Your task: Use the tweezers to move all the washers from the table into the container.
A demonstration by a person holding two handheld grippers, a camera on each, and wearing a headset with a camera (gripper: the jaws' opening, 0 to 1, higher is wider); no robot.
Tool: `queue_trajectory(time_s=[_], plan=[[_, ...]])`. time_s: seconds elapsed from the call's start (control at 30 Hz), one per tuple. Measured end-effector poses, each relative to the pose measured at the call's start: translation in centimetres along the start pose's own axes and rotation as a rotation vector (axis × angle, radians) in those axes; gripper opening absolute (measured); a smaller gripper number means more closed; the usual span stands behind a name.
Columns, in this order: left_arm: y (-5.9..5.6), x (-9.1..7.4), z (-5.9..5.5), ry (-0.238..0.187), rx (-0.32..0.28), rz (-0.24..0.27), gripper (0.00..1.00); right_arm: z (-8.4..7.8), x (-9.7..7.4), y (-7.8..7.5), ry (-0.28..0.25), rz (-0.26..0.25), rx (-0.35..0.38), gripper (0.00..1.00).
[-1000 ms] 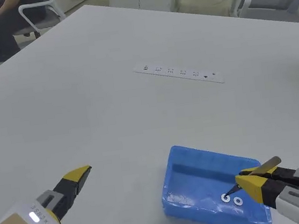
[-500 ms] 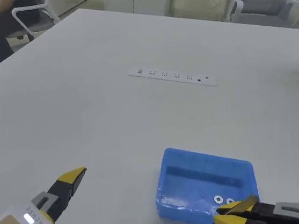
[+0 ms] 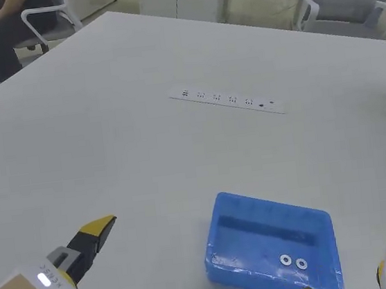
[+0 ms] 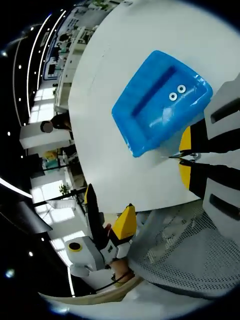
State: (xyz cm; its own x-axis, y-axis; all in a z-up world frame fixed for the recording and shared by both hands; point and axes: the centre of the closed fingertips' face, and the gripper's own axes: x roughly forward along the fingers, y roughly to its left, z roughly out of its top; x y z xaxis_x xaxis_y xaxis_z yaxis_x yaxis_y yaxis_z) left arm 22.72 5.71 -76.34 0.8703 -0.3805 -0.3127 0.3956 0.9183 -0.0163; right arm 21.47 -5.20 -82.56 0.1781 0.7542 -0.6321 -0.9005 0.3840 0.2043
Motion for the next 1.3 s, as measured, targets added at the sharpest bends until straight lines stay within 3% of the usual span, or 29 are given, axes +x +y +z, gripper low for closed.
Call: queue_trajectory(time_s=[0.27,0.53,0.8,0.9,0.93,1.03,1.3], plan=[[-0.1,0.1,0.0,0.004,0.001,-0.007,0.95,-0.2,0.1,0.3,0.012,0.007,-0.014,0.03],[0.0,0.1,-0.1,0.007,0.004,-0.005,0.95,-0.3,0.1,1.2,0.041,0.026,-0.099,0.03],[-0.1,0.1,0.0,0.002,0.0,-0.009,0.95,-0.4,0.3,1.5,0.049,0.032,-0.1,0.03],[0.0,0.1,0.0,0.002,-0.001,-0.006,0.95,-0.6,0.4,2.1,0.058,0.033,-0.15,0.03],[0.0,0.1,0.0,0.003,-0.001,-0.005,0.95,-0.6,0.5,2.4,0.064,0.036,-0.213,0.03],[0.1,0.1,-0.1,0.01,0.003,-0.002,0.94,-0.8,0.6,3.0,0.07,0.034,-0.303,0.03],[0.0,0.1,-0.2,0.013,0.007,-0.003,0.94,-0.9,0.6,2.8,0.07,0.014,-0.344,0.03]])
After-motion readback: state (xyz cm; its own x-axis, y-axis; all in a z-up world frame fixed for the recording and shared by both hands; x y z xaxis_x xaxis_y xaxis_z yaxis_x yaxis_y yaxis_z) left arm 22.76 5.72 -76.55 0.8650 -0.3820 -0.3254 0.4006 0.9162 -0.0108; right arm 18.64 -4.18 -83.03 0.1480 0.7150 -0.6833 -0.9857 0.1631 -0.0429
